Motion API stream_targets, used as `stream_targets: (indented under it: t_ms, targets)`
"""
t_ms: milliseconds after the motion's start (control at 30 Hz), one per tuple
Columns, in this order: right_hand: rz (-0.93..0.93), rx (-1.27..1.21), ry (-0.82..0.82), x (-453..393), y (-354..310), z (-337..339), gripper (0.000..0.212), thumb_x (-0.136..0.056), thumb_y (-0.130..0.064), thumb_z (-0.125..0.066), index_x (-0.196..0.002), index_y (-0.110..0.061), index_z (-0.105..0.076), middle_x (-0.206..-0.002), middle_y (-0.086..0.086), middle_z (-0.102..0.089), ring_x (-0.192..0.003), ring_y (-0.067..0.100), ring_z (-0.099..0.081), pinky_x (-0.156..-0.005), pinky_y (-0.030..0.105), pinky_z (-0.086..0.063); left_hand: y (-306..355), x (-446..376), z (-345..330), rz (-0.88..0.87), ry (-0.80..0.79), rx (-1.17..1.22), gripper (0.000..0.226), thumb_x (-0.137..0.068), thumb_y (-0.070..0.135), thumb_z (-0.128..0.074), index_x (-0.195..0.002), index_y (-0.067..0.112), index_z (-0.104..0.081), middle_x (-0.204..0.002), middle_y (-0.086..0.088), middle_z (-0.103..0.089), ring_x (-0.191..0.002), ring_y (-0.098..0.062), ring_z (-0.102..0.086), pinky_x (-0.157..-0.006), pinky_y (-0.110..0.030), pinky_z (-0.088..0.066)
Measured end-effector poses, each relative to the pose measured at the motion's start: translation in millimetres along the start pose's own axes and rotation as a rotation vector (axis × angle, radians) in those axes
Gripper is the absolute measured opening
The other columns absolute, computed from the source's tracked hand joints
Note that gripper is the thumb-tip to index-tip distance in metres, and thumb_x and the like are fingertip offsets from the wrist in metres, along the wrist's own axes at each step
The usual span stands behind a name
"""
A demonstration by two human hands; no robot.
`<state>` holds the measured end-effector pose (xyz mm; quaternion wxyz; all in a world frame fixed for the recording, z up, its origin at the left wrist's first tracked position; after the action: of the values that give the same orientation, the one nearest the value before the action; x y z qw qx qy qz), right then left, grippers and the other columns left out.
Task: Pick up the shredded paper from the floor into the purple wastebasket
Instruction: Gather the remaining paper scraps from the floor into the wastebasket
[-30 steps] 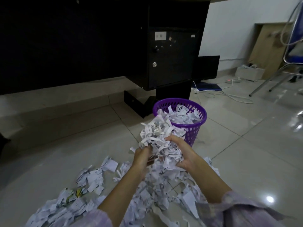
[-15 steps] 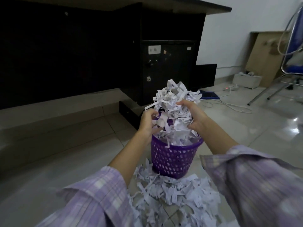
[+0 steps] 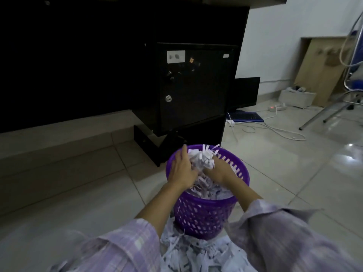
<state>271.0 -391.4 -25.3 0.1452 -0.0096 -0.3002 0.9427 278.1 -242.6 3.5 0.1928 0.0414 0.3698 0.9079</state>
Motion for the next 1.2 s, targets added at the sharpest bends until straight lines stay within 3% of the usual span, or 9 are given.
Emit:
stream_targets:
  t_ms: [100, 167, 267, 433, 567, 667, 800, 1033, 1200]
  targets:
    - [-0.006, 0.357, -0.17, -13, 15, -24, 0.072, -0.089, -0.054, -0.039, -0.151, -0.023, -0.019, -0.155, 0.008, -0.026, -0.14, 0.036, -0.029, -0.111, 0.05, -0.03, -6, -9, -12, -0.14, -0.157, -0.263, 0.066, -0.1, 0.024, -0.041, -0.153, 0.028, -0.002, -0.162, 0.001, 0.004, -0.148, -0.031, -0.003, -0.119, -0.046, -0.014]
    - [0.027, 0.466, -0.249, -14, 21, -38, 0.076, -0.09, -0.056, -0.035, -0.153, -0.024, -0.008, -0.16, 0.007, -0.012, -0.145, 0.036, -0.014, -0.113, 0.056, -0.022, -11, -15, -24, -0.16, -0.261, -0.394, 0.06, -0.102, 0.024, -0.034, -0.153, 0.03, -0.004, -0.161, 0.003, 0.005, -0.148, -0.029, 0.003, -0.119, -0.05, -0.01]
    - [0.031, 0.505, -0.32, -7, 20, -37, 0.082, -0.086, -0.06, -0.035, -0.153, -0.027, -0.003, -0.161, 0.005, -0.008, -0.145, 0.035, -0.015, -0.112, 0.057, -0.024, -15, -19, -40, -0.085, -0.402, -0.463, 0.062, -0.101, 0.019, -0.034, -0.153, 0.028, -0.002, -0.162, 0.002, 0.001, -0.149, -0.027, 0.001, -0.118, -0.054, -0.012]
    - [-0.017, 0.211, -0.395, 15, 6, 6, 0.104, -0.083, -0.043, -0.067, -0.149, -0.026, 0.011, -0.155, 0.014, -0.024, -0.131, 0.038, -0.042, -0.107, 0.045, -0.04, -21, -31, -49, 0.012, -0.506, -0.602, 0.064, -0.095, 0.025, -0.049, -0.151, 0.023, -0.019, -0.154, -0.006, -0.027, -0.135, -0.033, -0.036, -0.109, -0.049, -0.034]
    - [0.048, 0.404, -0.381, 16, 2, 16, 0.085, -0.097, -0.044, -0.047, -0.151, -0.028, 0.016, -0.159, 0.008, 0.021, -0.144, 0.04, -0.02, -0.113, 0.049, -0.027, -23, -38, -58, 0.118, -0.596, -0.673, 0.055, -0.097, 0.018, -0.044, -0.149, 0.02, -0.027, -0.151, -0.005, -0.034, -0.134, -0.03, -0.039, -0.11, -0.046, -0.036]
    - [0.023, 0.524, -0.484, 17, 4, -2, 0.074, -0.101, -0.043, -0.036, -0.145, -0.042, 0.024, -0.155, 0.002, 0.032, -0.146, 0.041, -0.005, -0.114, 0.059, -0.022, -23, -39, -62, 0.14, -0.632, -0.695, 0.049, -0.097, 0.017, -0.044, -0.146, 0.015, -0.036, -0.148, -0.007, -0.04, -0.132, -0.028, -0.041, -0.111, -0.044, -0.035]
    - [-0.014, 0.703, -0.537, 16, 4, -20, 0.071, -0.102, -0.035, -0.034, -0.146, -0.043, 0.02, -0.156, 0.0, 0.03, -0.146, 0.042, 0.004, -0.114, 0.059, -0.021, -23, -39, -64, 0.144, -0.649, -0.73, 0.05, -0.098, 0.021, -0.043, -0.147, 0.012, -0.033, -0.151, -0.008, -0.036, -0.136, -0.029, -0.038, -0.113, -0.046, -0.031]
    - [-0.065, 0.893, -0.588, 11, 0, -26, 0.07, -0.101, -0.016, -0.037, -0.152, -0.027, 0.011, -0.16, 0.011, 0.015, -0.146, 0.034, -0.015, -0.112, 0.044, -0.028, -13, -31, -62, 0.061, -0.521, -0.679, 0.055, -0.095, 0.024, -0.049, -0.146, 0.01, -0.031, -0.145, -0.012, -0.043, -0.13, -0.032, -0.044, -0.106, -0.044, -0.036]
    - [-0.084, 0.956, -0.597, 2, 3, -31, 0.049, -0.102, -0.023, -0.038, -0.149, -0.014, -0.029, -0.155, 0.009, -0.03, -0.14, 0.026, -0.031, -0.112, 0.036, -0.027, -10, -32, -39, -0.089, -0.341, -0.637, 0.046, -0.095, 0.034, -0.045, -0.134, 0.01, -0.044, -0.136, -0.014, -0.048, -0.125, -0.032, -0.045, -0.102, -0.043, -0.036]
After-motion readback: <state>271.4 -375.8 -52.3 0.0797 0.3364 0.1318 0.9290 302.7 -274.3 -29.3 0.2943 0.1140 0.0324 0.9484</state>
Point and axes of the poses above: each hand's wrist, its own x-axis away from the middle knuckle, its own z-axis out of the back of the hand, y = z × x, the point moved 2 cm from there along -x, towards the middle knuckle
